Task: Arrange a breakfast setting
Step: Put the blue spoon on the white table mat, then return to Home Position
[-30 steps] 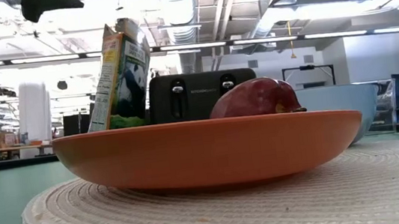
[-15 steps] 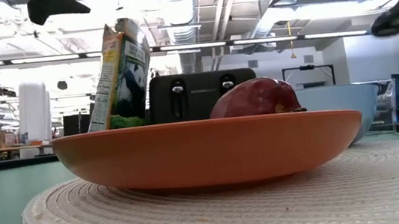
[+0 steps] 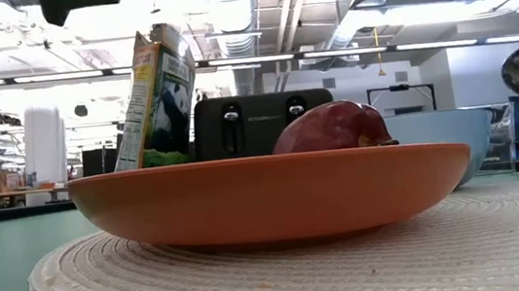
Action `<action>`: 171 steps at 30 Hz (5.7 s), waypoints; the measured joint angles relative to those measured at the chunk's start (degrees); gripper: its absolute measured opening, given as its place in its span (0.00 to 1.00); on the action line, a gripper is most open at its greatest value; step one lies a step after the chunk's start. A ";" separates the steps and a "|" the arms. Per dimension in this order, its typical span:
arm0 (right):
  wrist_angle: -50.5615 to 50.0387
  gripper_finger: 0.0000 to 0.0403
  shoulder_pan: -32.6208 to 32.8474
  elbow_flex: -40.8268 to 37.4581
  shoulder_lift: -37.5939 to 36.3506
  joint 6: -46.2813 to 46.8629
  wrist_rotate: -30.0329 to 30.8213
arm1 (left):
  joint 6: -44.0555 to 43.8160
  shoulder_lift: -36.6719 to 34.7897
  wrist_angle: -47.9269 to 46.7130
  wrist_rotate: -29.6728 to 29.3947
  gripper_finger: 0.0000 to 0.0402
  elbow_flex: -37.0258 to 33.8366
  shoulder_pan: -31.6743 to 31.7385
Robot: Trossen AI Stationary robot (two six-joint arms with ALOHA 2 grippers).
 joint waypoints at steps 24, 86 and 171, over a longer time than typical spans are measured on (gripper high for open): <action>29.15 0.06 -2.06 -27.71 -11.49 1.87 -9.58 | 0.00 -0.78 -0.67 2.16 0.70 0.00 0.00; 44.95 0.25 -6.98 -38.82 2.47 -2.38 -13.44 | -0.50 -0.78 -0.82 3.67 0.70 0.00 -0.02; 108.80 0.26 -6.59 -75.18 -39.06 -36.98 8.83 | 11.72 -37.00 14.81 0.70 0.70 -42.73 -0.04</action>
